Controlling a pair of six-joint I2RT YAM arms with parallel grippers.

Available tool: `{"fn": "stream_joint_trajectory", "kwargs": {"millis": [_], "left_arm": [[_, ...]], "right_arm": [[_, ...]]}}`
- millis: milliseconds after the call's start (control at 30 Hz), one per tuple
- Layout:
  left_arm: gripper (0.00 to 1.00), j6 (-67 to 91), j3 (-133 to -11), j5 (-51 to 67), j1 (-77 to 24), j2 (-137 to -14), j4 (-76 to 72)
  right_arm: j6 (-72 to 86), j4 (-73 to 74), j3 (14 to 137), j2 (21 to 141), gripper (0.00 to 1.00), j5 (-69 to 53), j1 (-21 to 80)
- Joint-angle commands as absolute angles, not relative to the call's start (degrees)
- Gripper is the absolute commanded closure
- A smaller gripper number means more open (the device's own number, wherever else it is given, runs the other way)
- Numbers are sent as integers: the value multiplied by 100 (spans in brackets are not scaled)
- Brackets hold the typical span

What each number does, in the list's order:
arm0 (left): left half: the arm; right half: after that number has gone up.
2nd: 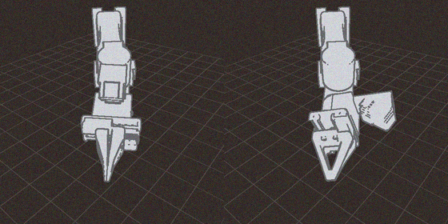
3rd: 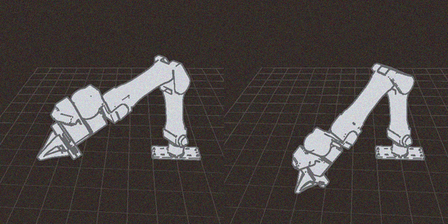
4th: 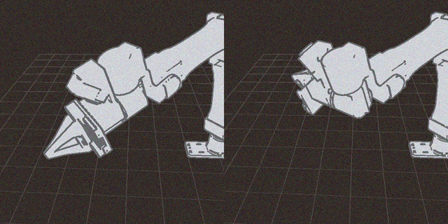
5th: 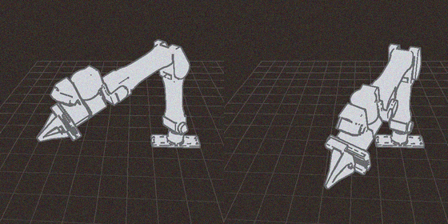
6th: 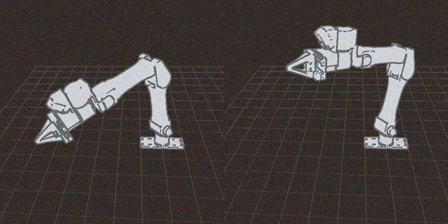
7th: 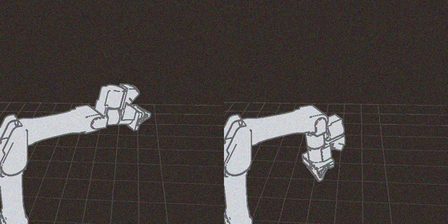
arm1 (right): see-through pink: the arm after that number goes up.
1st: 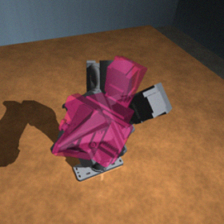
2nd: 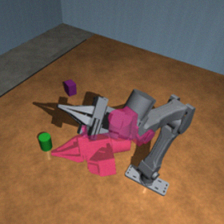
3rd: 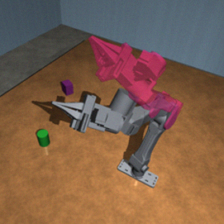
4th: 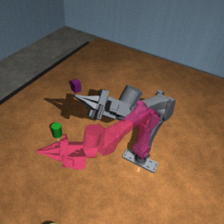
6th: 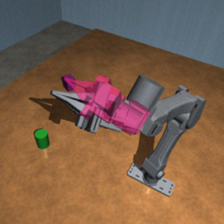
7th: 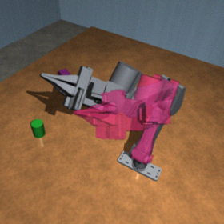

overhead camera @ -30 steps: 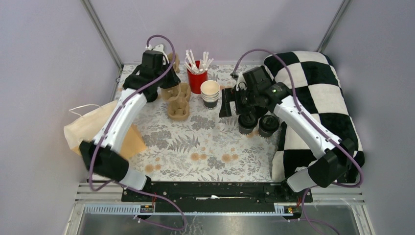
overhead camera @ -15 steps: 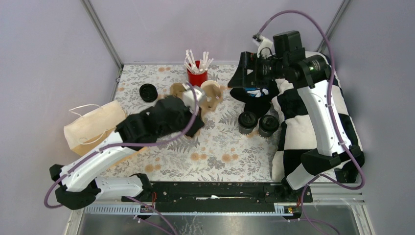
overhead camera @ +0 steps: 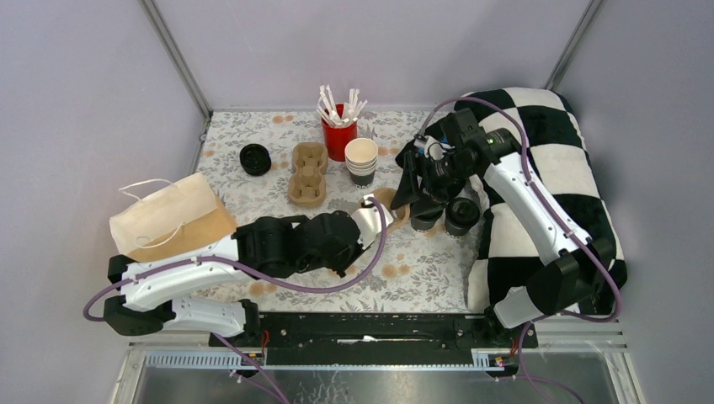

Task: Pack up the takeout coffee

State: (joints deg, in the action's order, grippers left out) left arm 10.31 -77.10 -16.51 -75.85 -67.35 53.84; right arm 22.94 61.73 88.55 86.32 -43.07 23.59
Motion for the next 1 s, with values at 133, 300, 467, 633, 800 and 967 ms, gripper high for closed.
{"fn": "stream_joint_trajectory", "kwargs": {"millis": [133,300,467,633,800,967], "left_arm": [[100,593,-7822,-1874,-7682,-6868,5299],[100,539,-7812,-1889,-7682,-6880,5309],[100,513,-7802,-1877,-7682,-6919,5294],[100,492,-7847,-1873,-7682,-6965,5277],[100,505,-7792,-1894,-7682,-6948,5282],[100,529,-7791,-1962,-7684,-6943,5282]], "right_arm": [[2996,4958,8324,7956,38,-5255,2065],[3040,4840,8076,7845,43,-5471,1903],[3306,4450,7873,7851,60,-5666,1896],[3283,4387,7798,7919,64,-5771,1894],[3304,4322,7657,7901,79,-5739,1898],[3355,4199,7501,7869,98,-5662,1898]]}}
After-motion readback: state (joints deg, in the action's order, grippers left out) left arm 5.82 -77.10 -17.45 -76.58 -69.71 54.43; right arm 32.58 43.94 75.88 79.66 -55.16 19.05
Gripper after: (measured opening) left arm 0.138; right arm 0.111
